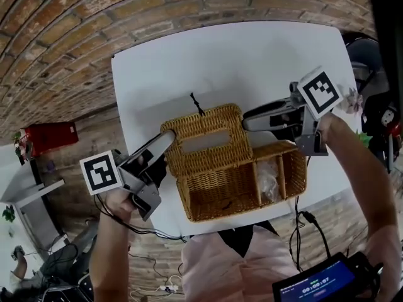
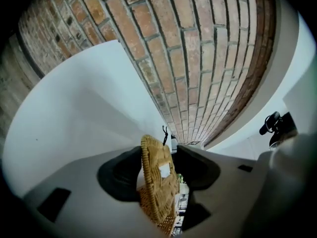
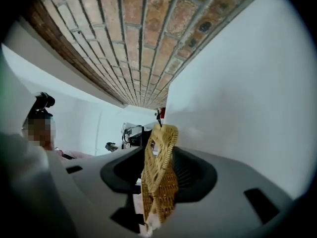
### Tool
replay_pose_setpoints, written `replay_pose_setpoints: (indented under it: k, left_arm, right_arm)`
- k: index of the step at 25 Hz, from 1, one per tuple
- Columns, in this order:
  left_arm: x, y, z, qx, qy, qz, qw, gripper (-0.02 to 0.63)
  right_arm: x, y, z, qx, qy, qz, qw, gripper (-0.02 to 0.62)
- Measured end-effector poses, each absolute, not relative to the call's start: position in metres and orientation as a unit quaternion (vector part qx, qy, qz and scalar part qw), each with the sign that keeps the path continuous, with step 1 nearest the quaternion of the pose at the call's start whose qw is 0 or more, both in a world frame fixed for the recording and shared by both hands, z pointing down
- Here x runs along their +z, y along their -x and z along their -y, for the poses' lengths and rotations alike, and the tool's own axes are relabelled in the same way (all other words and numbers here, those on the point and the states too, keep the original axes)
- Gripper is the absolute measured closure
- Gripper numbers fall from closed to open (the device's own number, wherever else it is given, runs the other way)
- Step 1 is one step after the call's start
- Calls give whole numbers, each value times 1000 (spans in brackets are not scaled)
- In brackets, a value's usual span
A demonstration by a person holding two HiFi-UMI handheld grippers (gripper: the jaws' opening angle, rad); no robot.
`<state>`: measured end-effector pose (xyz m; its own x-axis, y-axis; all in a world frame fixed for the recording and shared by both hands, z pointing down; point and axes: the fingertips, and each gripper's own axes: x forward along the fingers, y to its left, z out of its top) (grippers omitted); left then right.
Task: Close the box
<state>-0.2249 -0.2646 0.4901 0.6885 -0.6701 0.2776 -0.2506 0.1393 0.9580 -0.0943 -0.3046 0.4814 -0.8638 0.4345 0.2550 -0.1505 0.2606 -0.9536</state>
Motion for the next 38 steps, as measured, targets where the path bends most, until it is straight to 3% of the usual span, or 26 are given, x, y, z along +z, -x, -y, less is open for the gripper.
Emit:
replay_pose_setpoints:
  k: [4, 10, 16, 27, 32, 38]
  left_arm:
    - [470, 229, 260, -154, -660, 370, 635, 376]
    - [440, 238, 242, -132, -716, 392, 563, 376]
    - [401, 226, 223, -108, -777, 388, 483, 372]
    - [385, 215, 179, -114, -771, 426, 460, 362]
    - [382, 209, 162, -120, -771, 436, 449, 360]
    - [377, 200, 136, -154, -766, 443, 440, 316]
  right_arm:
    - [468, 97, 305, 561, 76, 788, 240, 451]
    - [436, 101, 299, 500, 73, 837, 208, 451]
    - [413, 114, 276, 408, 84, 881, 225, 481]
    - [385, 102, 233, 243, 52, 935, 252, 460]
    - [383, 94, 216, 169, 27, 950, 260, 480]
    - [384, 82, 188, 106, 27, 957, 267, 479]
